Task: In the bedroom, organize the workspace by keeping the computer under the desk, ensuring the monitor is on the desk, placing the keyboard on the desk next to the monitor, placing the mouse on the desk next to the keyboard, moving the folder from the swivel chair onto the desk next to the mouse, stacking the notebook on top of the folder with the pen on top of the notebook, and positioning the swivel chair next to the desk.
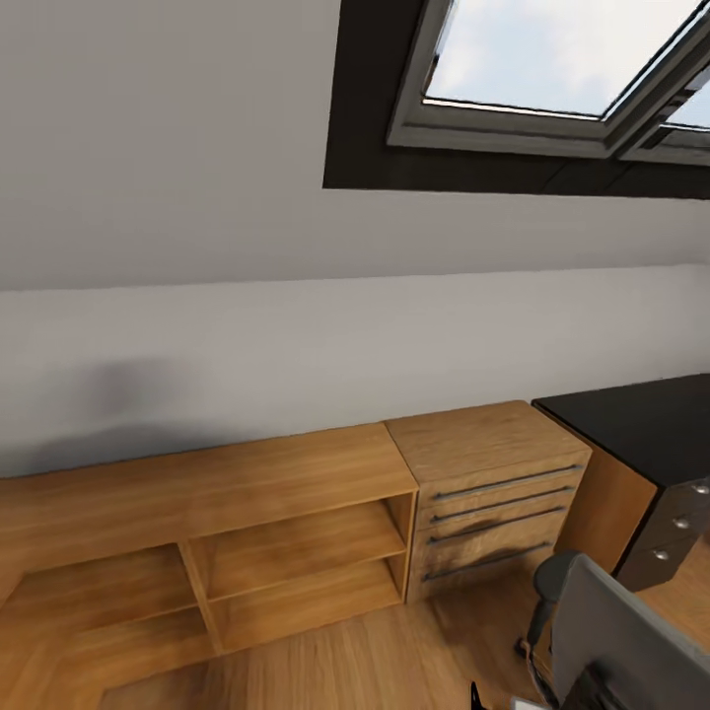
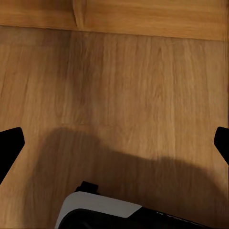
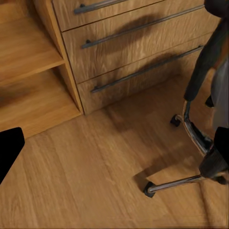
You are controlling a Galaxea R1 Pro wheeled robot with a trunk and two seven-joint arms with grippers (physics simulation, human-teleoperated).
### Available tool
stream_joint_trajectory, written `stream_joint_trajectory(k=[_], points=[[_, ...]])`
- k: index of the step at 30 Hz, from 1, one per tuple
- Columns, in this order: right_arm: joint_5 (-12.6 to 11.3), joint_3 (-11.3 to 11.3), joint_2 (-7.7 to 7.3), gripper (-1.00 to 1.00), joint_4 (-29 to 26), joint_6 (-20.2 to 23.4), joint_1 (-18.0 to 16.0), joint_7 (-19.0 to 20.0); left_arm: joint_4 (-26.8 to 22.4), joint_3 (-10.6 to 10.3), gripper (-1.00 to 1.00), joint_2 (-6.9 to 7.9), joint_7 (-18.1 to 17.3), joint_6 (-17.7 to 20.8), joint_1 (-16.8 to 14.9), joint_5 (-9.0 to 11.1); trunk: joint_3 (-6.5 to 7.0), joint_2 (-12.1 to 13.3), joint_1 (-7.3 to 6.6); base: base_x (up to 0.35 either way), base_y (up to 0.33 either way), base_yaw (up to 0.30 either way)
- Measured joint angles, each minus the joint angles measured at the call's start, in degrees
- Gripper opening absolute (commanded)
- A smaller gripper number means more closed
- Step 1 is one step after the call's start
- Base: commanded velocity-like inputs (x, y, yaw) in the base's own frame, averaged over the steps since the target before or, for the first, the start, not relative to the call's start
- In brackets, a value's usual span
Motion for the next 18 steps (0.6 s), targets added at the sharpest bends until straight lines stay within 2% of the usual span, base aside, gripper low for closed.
stream_joint_trajectory(k=[11,18], points=[[0.0,0.0,0.00,1.00,0.0,0.1,0.0,0.0,0.0,0.0,1.00,0.01,0.0,0.0,0.0,0.0,-0.21,0.0,0.00,0.004,0.006,-0.286],[0.0,0.0,0.00,1.00,0.0,0.1,0.0,0.0,0.0,0.0,1.00,-0.06,0.0,-0.1,0.0,-0.1,-0.55,0.0,-0.02,0.149,0.208,-0.257]])
